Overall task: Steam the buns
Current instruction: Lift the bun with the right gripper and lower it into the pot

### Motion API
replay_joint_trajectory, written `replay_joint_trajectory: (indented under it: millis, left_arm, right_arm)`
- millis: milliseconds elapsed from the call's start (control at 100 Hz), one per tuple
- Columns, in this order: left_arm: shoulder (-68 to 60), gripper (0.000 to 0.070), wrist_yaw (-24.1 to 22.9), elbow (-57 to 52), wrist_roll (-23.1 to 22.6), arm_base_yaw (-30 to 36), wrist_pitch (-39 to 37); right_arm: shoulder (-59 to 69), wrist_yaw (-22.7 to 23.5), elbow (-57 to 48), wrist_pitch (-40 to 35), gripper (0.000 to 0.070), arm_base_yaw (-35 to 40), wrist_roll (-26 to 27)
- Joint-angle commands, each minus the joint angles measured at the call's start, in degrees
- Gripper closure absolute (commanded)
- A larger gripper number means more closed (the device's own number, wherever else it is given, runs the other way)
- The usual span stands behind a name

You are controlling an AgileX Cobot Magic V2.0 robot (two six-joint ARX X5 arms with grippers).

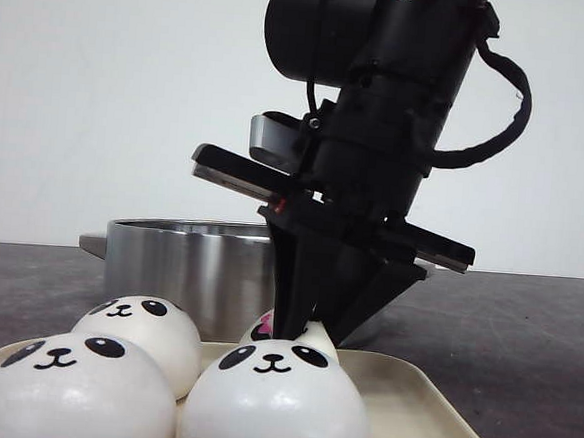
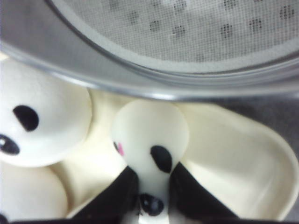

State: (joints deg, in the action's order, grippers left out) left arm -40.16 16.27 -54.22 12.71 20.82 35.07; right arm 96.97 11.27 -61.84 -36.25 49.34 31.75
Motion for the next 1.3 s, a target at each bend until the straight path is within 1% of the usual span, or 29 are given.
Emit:
replay_joint_trajectory:
  millis: [0, 150, 260, 310, 360, 440, 510, 620, 780, 1020, 1160, 1290]
  left_arm:
    - [-0.28, 0.0063, -0.63, -1.01, -1.46, 0.26, 0.11]
    - [-0.26, 0.0063, -1.44, -1.01, -1.73, 0.26, 0.04]
    - [-0.26, 0.0063, -1.44, -1.01, -1.70, 0.26, -0.09]
    - [-0.28, 0.0063, -1.44, -1.01, -1.70, 0.26, -0.15]
    - [-0.28, 0.0063, -1.44, -1.01, -1.70, 0.26, -0.22]
    - [-0.28, 0.0063, -1.44, -1.01, -1.66, 0.26, -0.35]
    - [-0.28, 0.0063, -1.44, -1.01, -1.51, 0.28, -0.35]
    - [-0.55, 0.0063, -1.44, -1.01, -1.53, 0.48, -0.33]
    - [-0.63, 0.0063, -1.42, -1.01, -1.51, 1.09, -0.17]
    - [-0.63, 0.0063, -1.42, -1.01, -1.51, 1.79, 1.44]
    - [-0.63, 0.0063, -1.44, -1.01, -1.53, 2.14, 2.71]
    - [-0.66, 0.0063, -1.44, -1.01, -1.53, 2.75, 3.32]
  right_arm:
    - [-2.71, 1.11, -2.08, -1.03, 0.0699, 1.66, -0.52]
    - [-10.58, 3.58, -4.37, -3.76, 0.0699, 4.44, -0.46]
    - [-16.24, 3.28, -7.91, -3.93, 0.0699, 5.77, 0.52]
    - [-17.99, 1.36, -10.16, -3.15, 0.0699, 5.75, 0.72]
    - [-18.64, -2.08, -12.76, -2.58, 0.0699, 5.46, 0.50]
    - [-18.51, -6.99, -16.94, -2.54, 0.0699, 3.39, -1.84]
    - [-16.28, -7.04, -19.82, -1.70, 0.0699, 0.24, -3.48]
    - [-10.78, -4.92, -22.91, -0.33, 0.0699, -4.57, -4.74]
    - [-1.40, -4.81, -24.61, 2.14, 0.0699, -9.60, -4.92]
    - [10.56, -5.14, -24.63, 4.70, 0.0699, -12.90, -3.82]
    - [14.03, -6.88, -24.63, 6.49, 0.0699, -13.55, -3.65]
    - [15.47, -7.32, -24.63, 7.78, 0.0699, -14.10, -3.45]
